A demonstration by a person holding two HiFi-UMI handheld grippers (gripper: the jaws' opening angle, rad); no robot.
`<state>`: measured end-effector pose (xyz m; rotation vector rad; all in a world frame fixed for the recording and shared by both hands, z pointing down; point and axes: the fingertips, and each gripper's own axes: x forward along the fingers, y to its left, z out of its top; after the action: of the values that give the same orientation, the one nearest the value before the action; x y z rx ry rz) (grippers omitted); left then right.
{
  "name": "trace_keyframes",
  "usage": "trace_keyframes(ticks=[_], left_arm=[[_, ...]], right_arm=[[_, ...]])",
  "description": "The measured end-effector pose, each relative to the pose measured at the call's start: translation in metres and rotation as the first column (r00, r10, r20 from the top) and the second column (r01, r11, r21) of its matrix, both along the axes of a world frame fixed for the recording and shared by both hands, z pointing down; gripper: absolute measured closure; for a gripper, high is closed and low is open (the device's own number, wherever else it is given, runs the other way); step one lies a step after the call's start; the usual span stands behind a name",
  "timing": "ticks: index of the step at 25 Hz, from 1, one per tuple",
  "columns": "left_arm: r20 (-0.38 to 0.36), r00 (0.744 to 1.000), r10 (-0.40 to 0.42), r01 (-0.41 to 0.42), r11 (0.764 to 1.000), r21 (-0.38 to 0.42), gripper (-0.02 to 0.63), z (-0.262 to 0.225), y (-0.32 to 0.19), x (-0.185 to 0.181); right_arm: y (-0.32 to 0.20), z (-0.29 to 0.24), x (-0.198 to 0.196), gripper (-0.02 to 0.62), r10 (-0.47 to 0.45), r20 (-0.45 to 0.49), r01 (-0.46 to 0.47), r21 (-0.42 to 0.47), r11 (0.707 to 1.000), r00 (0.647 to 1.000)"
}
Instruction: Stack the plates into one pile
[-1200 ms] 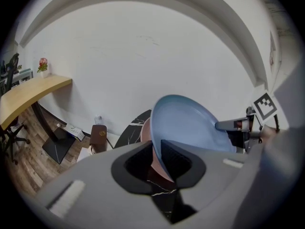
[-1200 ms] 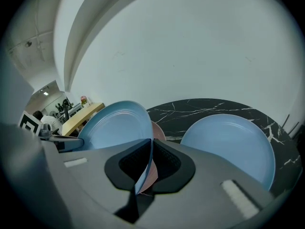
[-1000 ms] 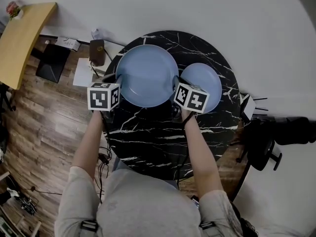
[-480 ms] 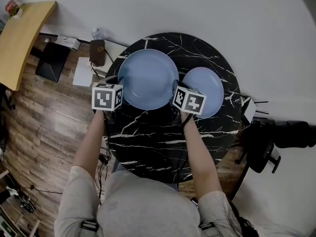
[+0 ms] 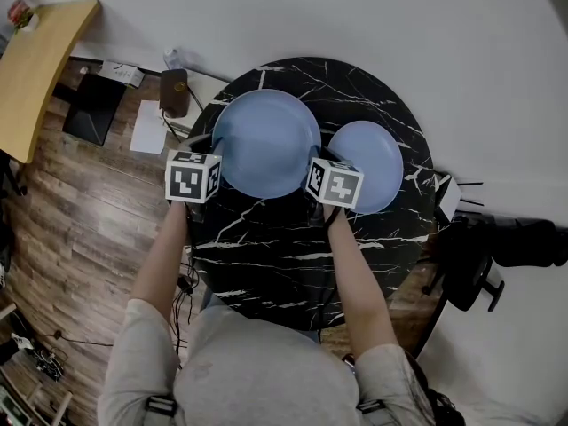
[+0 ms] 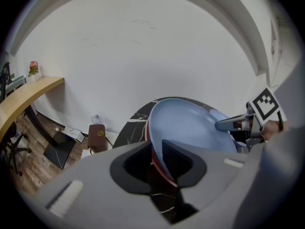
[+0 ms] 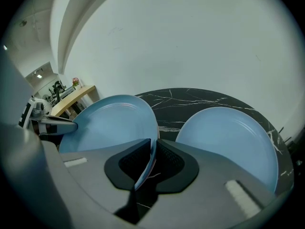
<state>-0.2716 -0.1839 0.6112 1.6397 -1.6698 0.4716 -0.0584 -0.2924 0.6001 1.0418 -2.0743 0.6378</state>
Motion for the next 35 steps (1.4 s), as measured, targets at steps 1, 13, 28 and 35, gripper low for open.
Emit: trace_keyframes(ticks=[1, 13, 28, 35], left_arm=[[-0.001, 1.000, 0.000, 0.000, 1.000, 0.003, 0.471, 0.000, 0.000, 0.001], [0.069, 0.998, 0.002, -0.006, 0.998, 0.064, 0.429, -0.013, 0.001, -0.001], [0.175, 0.984, 0.014, -0.079, 0.928, 0.365, 0.548, -0.107, -0.002, 0.032], [0.240, 0.970, 0.025, -0.145, 0.854, 0.499, 0.548, -0.156, -0.001, 0.059]], right_arm=[[0.000, 0.000, 0.000, 0.575, -0.007, -0.008, 0.007, 0.007, 1.000, 1.000], [0.000, -0.020, -0.006, 0.552, -0.060, -0.028, 0.064, 0.168, 0.984, 0.998], [0.027, -0.106, 0.004, 0.592, -0.078, 0.231, -0.002, 0.327, 0.945, 0.970], [0.042, -0.153, 0.029, 0.592, -0.102, 0.258, -0.029, 0.459, 0.888, 0.961]])
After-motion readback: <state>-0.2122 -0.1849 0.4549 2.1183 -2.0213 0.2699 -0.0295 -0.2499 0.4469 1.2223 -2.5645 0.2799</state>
